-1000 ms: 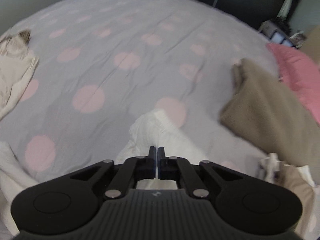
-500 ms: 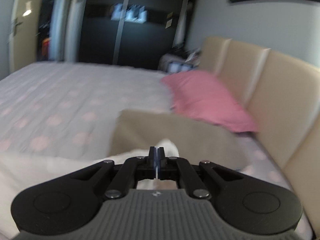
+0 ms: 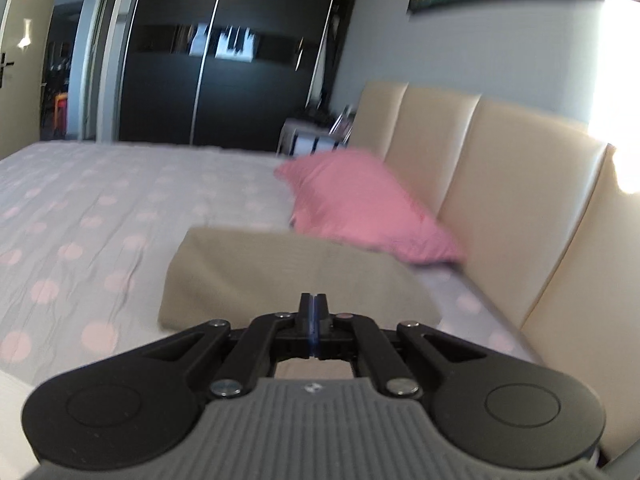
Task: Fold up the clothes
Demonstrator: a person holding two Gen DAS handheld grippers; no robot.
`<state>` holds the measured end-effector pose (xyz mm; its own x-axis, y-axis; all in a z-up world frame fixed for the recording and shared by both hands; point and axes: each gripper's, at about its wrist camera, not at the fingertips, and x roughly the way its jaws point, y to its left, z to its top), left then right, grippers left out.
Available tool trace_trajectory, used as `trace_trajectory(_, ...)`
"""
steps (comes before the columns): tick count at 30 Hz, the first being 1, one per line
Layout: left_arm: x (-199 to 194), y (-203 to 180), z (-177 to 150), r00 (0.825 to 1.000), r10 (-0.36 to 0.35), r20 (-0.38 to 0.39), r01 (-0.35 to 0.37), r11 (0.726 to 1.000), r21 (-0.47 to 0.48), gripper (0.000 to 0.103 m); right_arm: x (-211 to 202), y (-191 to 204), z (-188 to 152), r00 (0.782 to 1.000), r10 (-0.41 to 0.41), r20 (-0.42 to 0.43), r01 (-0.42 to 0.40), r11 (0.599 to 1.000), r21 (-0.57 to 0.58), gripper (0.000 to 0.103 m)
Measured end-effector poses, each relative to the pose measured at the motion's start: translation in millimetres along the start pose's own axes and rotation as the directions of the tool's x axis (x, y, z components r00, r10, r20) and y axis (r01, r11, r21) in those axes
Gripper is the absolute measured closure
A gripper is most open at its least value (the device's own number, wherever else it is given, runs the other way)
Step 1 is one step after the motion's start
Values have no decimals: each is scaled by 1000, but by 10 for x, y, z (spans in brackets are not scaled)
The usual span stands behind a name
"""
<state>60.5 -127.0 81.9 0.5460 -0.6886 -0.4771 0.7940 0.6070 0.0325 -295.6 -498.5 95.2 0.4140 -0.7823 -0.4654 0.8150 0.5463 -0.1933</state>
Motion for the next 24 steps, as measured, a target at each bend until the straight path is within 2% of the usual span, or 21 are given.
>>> trace_trajectory(4,26,-40,-189,998,14,-54,-14,1000,6,98,250,63,-234,988,78,-131,-79,997,-6,102)
trace_trajectory(9,92,110,-384,987,61,-150,-64,998,-14,98,556,228,-492,951,171,-256,-171,985,24,98)
trace_trajectory(11,141,165,-454,980,77,-185,-81,997,-14,98,662,268,-555,935,211,-286,-202,977,61,90)
trace_trajectory(12,160,192,-491,976,81,-201,-86,996,-17,98,704,279,-578,930,220,-296,-205,975,83,79)
trace_trajectory(13,180,214,-520,974,83,-213,-89,996,-18,98,747,289,-600,924,230,-305,-207,973,105,67)
trace_trajectory(17,247,289,-618,964,91,-249,-99,995,-17,98,973,265,-605,912,234,-337,-174,964,199,59)
trace_trajectory(19,286,290,-645,961,94,-259,-99,995,-9,98,1079,204,-584,908,214,-361,-121,957,264,48)
trace_trajectory(21,324,277,-662,959,97,-268,-99,995,6,98,1179,122,-585,898,217,-382,-82,938,338,48)
trace_trajectory(24,373,266,-680,955,106,-277,-101,994,31,98,1284,94,-600,885,225,-408,-59,923,381,48)
